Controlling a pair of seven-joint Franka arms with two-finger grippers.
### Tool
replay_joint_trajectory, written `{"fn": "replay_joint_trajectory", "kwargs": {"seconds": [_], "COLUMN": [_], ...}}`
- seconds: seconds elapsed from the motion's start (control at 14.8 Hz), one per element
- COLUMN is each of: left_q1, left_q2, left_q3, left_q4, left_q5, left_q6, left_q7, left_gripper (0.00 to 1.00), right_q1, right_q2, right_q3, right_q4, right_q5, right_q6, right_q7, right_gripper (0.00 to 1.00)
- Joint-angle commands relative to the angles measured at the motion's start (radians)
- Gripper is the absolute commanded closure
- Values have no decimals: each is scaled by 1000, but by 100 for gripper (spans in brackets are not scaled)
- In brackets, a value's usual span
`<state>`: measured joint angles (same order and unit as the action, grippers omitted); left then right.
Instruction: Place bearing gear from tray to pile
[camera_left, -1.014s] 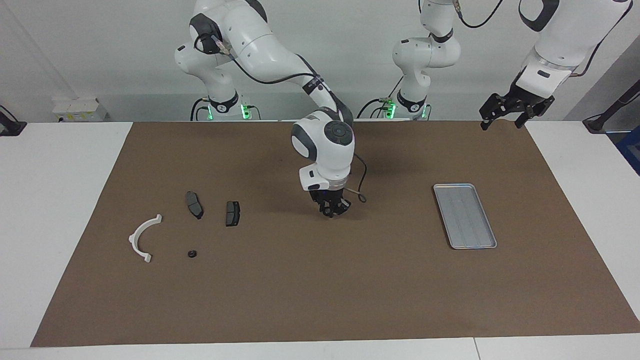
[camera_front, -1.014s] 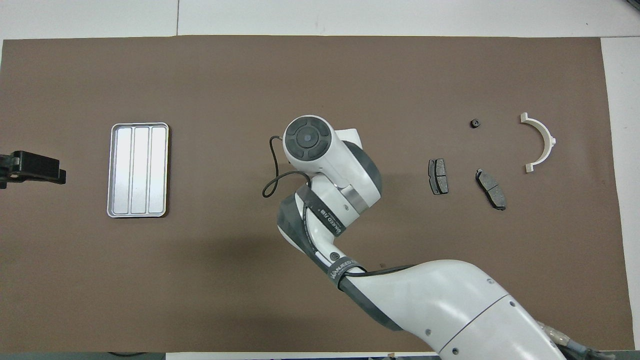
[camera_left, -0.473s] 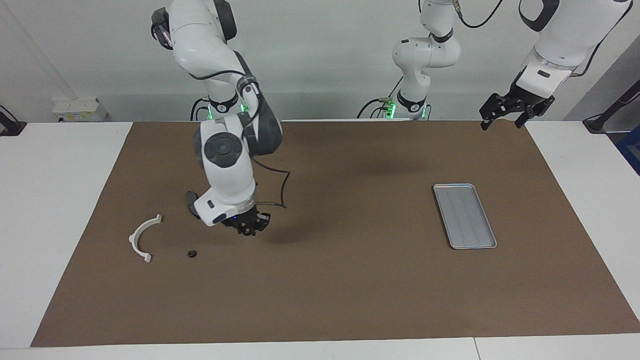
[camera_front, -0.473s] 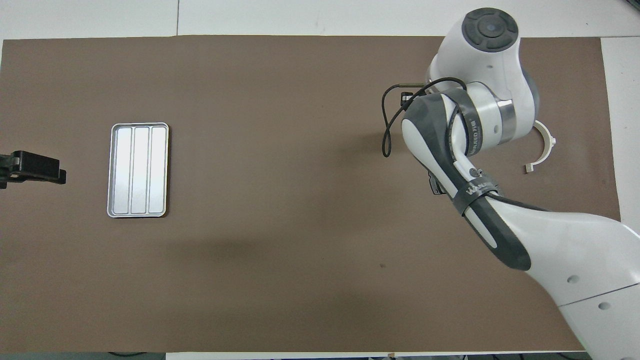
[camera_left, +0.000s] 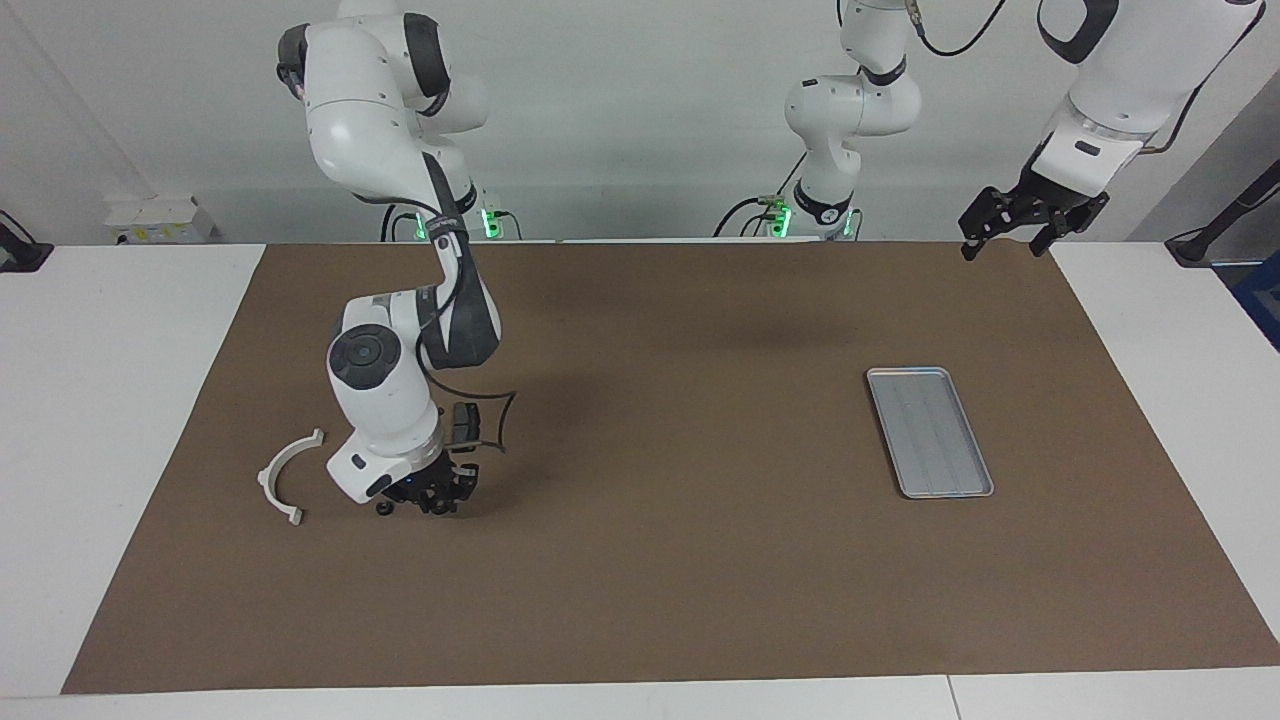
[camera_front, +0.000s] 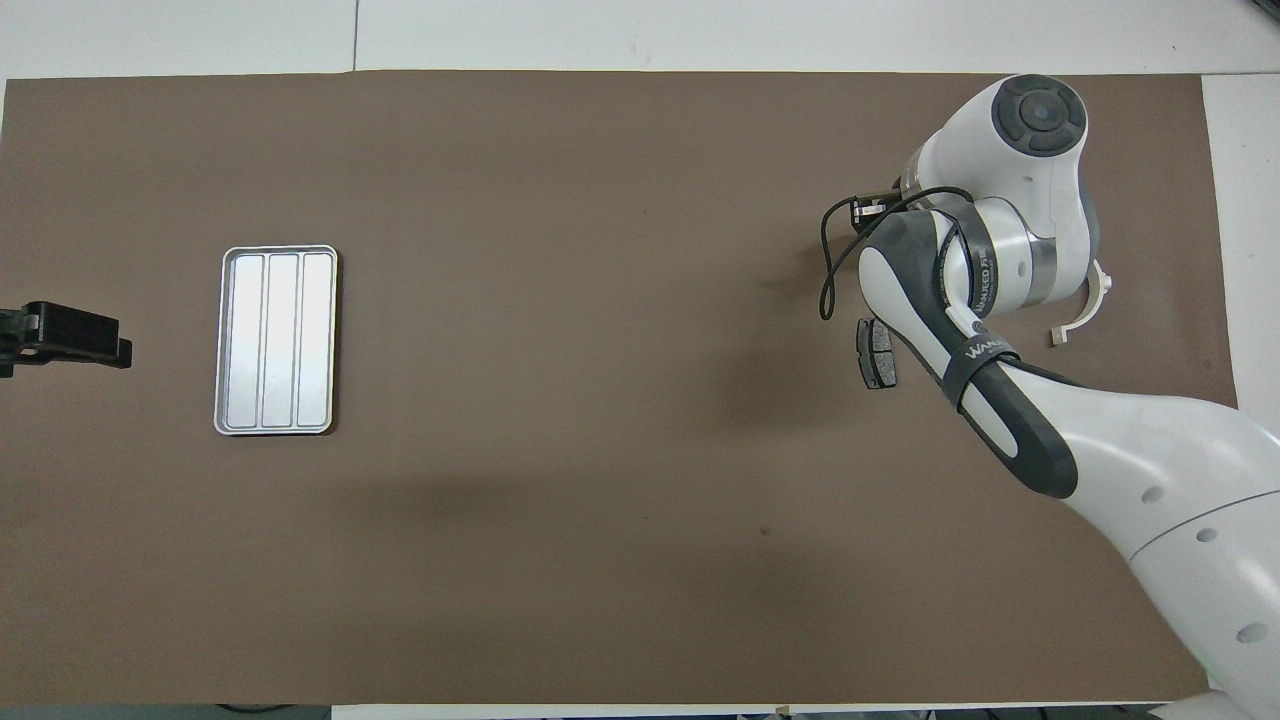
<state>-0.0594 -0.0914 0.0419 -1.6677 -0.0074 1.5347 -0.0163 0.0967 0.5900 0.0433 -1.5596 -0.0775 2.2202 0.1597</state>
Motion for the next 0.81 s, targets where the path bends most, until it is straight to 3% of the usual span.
{"fn": "replay_joint_trajectory", "kwargs": {"seconds": [0.0, 0.34, 0.41, 0.47, 0.74], "left_q1": [-8, -8, -8, -8, -8], "left_q2": [-21, -21, -21, -21, -21], "left_q3": [6, 7, 6, 7, 7], "left_q4": [-15, -15, -15, -15, -15], "left_q5": [-3, -3, -3, -3, -3], "left_q6": [-1, -1, -1, -1, -2], "left_q7": [4, 4, 4, 4, 4], "left_gripper": [0, 0, 0, 0, 0], "right_q1": [-25, -34, -41, -41, -40], "right_q2": [8, 19, 18, 13, -19], "right_q3": [15, 13, 13, 13, 13], "right_q4": [-31, -53, -54, -53, -53], "right_q5": [-1, 1, 1, 1, 1], "right_q6": [61, 99, 96, 93, 69], "right_q7": [-32, -37, -34, -31, -29], "right_gripper": [100, 100, 59, 1, 0]}}
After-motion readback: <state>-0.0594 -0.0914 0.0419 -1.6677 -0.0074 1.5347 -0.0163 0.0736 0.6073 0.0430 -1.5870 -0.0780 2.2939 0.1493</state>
